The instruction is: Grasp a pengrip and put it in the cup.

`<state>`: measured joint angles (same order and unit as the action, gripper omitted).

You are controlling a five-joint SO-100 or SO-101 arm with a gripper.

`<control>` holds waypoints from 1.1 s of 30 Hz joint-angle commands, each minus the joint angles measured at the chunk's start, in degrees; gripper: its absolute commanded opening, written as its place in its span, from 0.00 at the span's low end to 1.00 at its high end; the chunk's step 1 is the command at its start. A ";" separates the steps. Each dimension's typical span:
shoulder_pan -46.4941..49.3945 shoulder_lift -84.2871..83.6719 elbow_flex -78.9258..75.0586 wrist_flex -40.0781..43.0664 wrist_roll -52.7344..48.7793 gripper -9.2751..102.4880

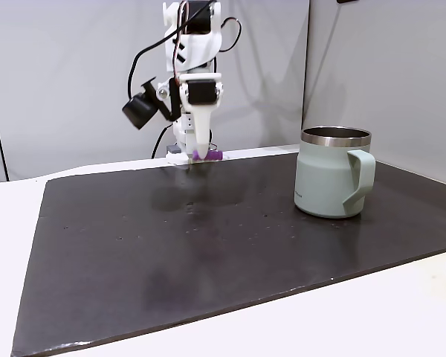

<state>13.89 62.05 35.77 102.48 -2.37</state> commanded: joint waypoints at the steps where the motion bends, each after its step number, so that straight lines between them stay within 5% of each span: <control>1: -4.39 10.28 -0.79 0.53 1.58 0.08; 17: -28.39 10.20 -14.94 0.44 10.02 0.08; 33: -29.88 -4.39 -32.26 -3.96 12.13 0.08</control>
<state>-16.17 57.57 8.17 99.84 9.23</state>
